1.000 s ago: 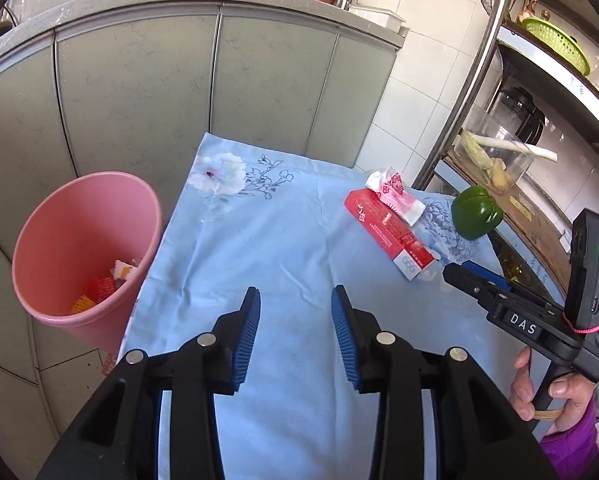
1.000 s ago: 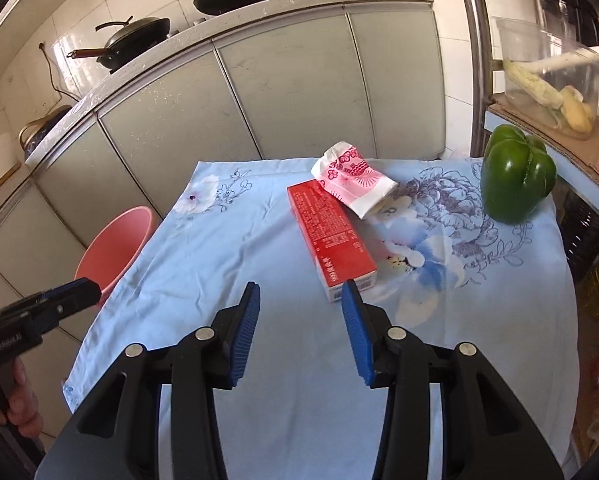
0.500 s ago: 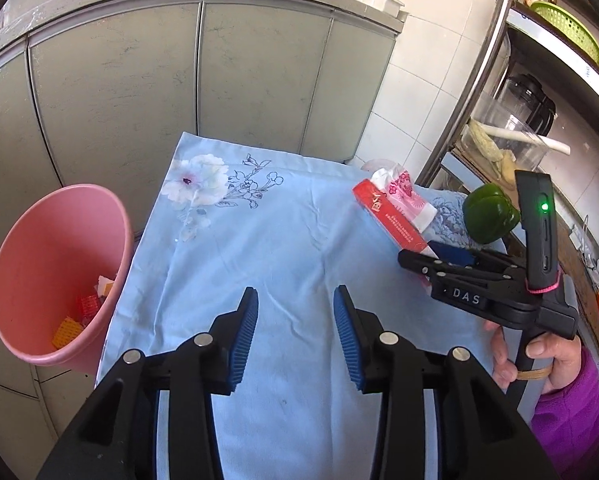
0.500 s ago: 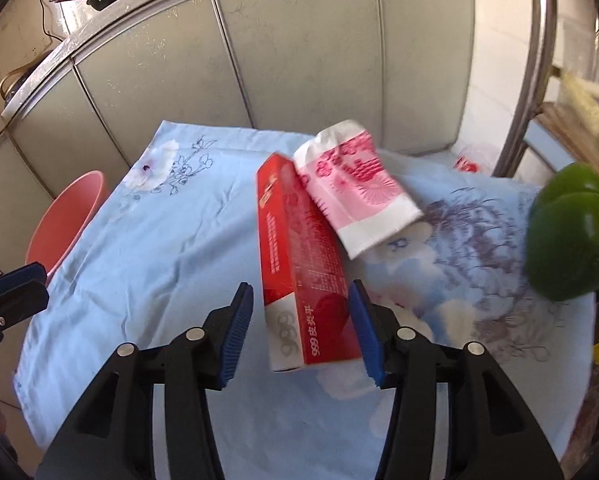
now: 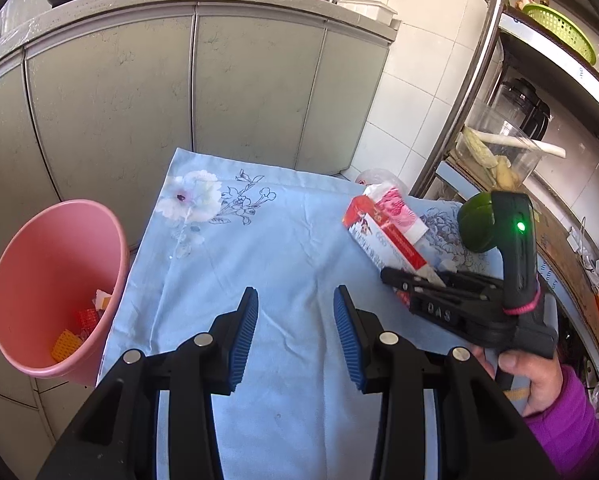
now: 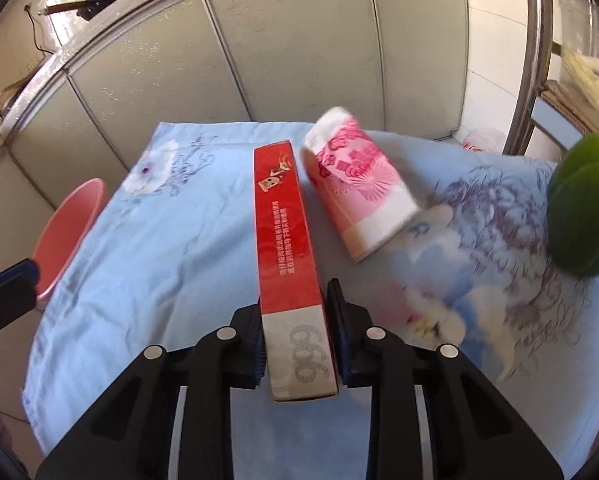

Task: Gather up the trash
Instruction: 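Grasp the red toothpaste box with the left gripper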

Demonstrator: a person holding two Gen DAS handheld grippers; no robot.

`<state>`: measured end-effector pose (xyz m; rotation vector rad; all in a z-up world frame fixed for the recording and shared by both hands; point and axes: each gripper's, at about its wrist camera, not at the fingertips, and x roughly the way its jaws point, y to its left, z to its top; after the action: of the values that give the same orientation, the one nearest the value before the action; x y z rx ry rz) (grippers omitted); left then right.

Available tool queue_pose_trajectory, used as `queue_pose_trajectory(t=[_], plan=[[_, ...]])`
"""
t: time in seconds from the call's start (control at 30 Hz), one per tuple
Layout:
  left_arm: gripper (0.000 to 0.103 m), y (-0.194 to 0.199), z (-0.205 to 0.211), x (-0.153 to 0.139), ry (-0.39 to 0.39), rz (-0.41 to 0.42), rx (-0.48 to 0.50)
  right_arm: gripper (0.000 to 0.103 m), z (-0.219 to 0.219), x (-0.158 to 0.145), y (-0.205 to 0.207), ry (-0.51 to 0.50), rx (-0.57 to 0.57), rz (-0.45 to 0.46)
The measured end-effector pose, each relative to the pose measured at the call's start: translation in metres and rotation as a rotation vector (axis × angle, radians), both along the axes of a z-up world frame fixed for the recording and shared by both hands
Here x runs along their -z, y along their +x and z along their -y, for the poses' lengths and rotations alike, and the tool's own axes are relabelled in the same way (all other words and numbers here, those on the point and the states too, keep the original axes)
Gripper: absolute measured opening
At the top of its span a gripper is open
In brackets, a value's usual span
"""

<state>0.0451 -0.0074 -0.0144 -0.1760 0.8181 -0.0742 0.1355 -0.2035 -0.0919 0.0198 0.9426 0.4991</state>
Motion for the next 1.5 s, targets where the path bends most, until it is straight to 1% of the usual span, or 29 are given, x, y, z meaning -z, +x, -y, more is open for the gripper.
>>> queue_pose_trajectory(t=[0.1, 0.23, 0.3, 0.37, 0.43, 0.5, 0.6, 0.73, 0.8, 0.87, 0.93, 1.1, 1.17, 1.27, 1.37, 1.4, 1.5], plan=[[0.038, 0.0, 0.002, 0.0, -0.018, -0.017, 0.006, 0.027, -0.005, -0.004, -0.023, 0.05, -0.008, -0.002], [0.038, 0.002, 0.004, -0.002, -0.052, -0.036, 0.011, 0.027, -0.025, -0.008, -0.051, 0.056, -0.033, 0.004], [0.039, 0.004, 0.004, 0.0, -0.087, -0.052, 0.009, 0.029, -0.036, -0.009, -0.06, 0.034, -0.049, 0.014], [0.039, 0.005, 0.002, 0.004, -0.118, -0.072, 0.006, 0.029, -0.044, -0.007, -0.066, 0.038, -0.093, -0.002], [0.038, 0.004, -0.002, 0.01, -0.139, -0.094, -0.014, 0.031, -0.045, -0.003, -0.069, 0.062, -0.125, -0.051], [0.038, 0.005, -0.007, 0.015, -0.177, -0.113, -0.028, 0.036, -0.044, -0.001, -0.076, 0.076, -0.152, -0.073], [0.038, 0.006, -0.013, 0.024, -0.242, -0.146, -0.066, 0.037, -0.037, -0.006, -0.089, 0.073, -0.178, -0.045], [0.038, 0.006, -0.014, 0.034, -0.342, -0.201, -0.105, 0.037, -0.024, -0.01, -0.105, 0.066, -0.18, -0.023], [0.039, 0.009, -0.01, 0.032, -0.36, -0.212, -0.107, 0.037, -0.023, -0.007, -0.108, 0.063, -0.175, -0.021], [0.039, 0.011, -0.004, 0.028, -0.325, -0.219, -0.13, 0.037, -0.022, -0.005, -0.109, 0.071, -0.162, -0.038], [0.039, 0.016, 0.002, 0.026, -0.292, -0.244, -0.154, 0.037, -0.02, -0.007, -0.112, 0.08, -0.161, -0.025], [0.039, 0.029, 0.017, 0.031, -0.219, -0.31, -0.201, 0.037, -0.019, -0.005, -0.122, 0.053, -0.169, -0.022], [0.039, 0.032, 0.023, 0.035, -0.216, -0.338, -0.198, 0.037, -0.018, -0.005, -0.129, 0.045, -0.175, -0.022], [0.039, 0.034, 0.034, 0.038, -0.182, -0.347, -0.188, 0.037, -0.018, 0.001, -0.138, 0.026, -0.18, -0.03], [0.039, 0.035, 0.045, 0.042, -0.116, -0.345, -0.171, 0.037, -0.018, -0.001, -0.143, 0.026, -0.179, -0.005], [0.039, 0.036, 0.046, 0.045, -0.105, -0.352, -0.163, 0.037, -0.017, -0.002, -0.145, 0.029, -0.182, 0.001], [0.039, 0.035, 0.045, 0.052, -0.097, -0.374, -0.152, 0.037, -0.017, -0.003, -0.151, 0.01, -0.187, 0.017]])
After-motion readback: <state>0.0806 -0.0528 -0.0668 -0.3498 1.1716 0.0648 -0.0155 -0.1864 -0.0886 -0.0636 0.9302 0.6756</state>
